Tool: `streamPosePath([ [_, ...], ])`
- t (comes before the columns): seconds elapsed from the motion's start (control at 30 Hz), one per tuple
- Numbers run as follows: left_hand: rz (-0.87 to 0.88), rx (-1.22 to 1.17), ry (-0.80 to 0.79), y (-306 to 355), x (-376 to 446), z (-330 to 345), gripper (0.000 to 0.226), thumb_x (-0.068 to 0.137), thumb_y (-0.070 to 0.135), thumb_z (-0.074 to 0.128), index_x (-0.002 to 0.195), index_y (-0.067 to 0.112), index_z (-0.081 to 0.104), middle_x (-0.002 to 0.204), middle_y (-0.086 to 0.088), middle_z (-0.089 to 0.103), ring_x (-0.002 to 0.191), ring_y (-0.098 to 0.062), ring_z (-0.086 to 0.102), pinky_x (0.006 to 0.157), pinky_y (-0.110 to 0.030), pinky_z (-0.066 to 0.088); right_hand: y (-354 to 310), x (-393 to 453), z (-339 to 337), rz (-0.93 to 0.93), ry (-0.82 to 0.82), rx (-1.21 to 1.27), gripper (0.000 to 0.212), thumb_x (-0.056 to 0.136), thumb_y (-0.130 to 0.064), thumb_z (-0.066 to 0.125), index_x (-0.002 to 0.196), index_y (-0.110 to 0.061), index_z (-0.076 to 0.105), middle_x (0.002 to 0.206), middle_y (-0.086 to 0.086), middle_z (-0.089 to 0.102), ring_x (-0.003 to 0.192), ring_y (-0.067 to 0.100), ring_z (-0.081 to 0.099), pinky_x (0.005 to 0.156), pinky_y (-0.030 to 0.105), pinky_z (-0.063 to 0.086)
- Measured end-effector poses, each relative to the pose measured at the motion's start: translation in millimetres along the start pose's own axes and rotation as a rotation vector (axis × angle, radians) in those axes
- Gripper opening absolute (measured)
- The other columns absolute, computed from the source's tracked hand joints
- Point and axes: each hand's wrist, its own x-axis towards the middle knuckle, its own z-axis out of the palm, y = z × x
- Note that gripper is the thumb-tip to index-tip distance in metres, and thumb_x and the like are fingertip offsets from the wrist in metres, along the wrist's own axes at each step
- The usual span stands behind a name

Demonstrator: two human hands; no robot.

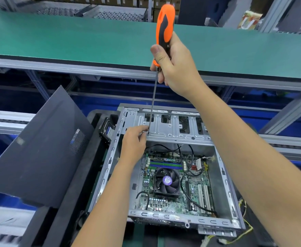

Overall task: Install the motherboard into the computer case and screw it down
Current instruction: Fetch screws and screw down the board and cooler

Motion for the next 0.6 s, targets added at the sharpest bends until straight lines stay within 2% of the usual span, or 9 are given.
streamPosePath([
  [0.23,0.009,0.021,-0.012,2.1,0.4,-2.0,0.022,0.095,0.009,0.052,0.111,0.013,0.067,0.096,0.009,0.061,0.094,-0.011,0.053,0.081,-0.02,0.041,6.5,-3.5,7.7,0.001,-0.044,-0.039,0.027,0.102,-0.026,0.042,0.116,-0.003,0.044,0.078,0.013,0.062,0.046,0.008,0.051,0.047,0.015,0.04],
  [0.43,-0.026,0.0,-0.013,-0.3,1.3,-1.0,0.023,0.095,0.009,0.051,0.111,0.014,0.067,0.1,0.002,0.062,0.089,-0.008,0.053,0.076,-0.011,0.038,24.6,-15.5,21.3,0.035,-0.12,-0.05,0.021,0.101,-0.027,0.044,0.106,-0.007,0.044,0.076,0.007,0.061,0.047,0.009,0.052,0.049,0.017,0.042],
  [0.6,-0.027,-0.033,0.01,-0.4,2.1,-3.0,0.025,0.096,0.007,0.048,0.111,0.014,0.067,0.099,0.008,0.063,0.093,-0.003,0.052,0.077,0.003,0.034,43.8,-26.9,34.7,0.084,-0.194,-0.094,0.015,0.1,-0.031,0.045,0.102,-0.016,0.042,0.079,0.002,0.063,0.051,0.005,0.054,0.056,0.02,0.047],
])
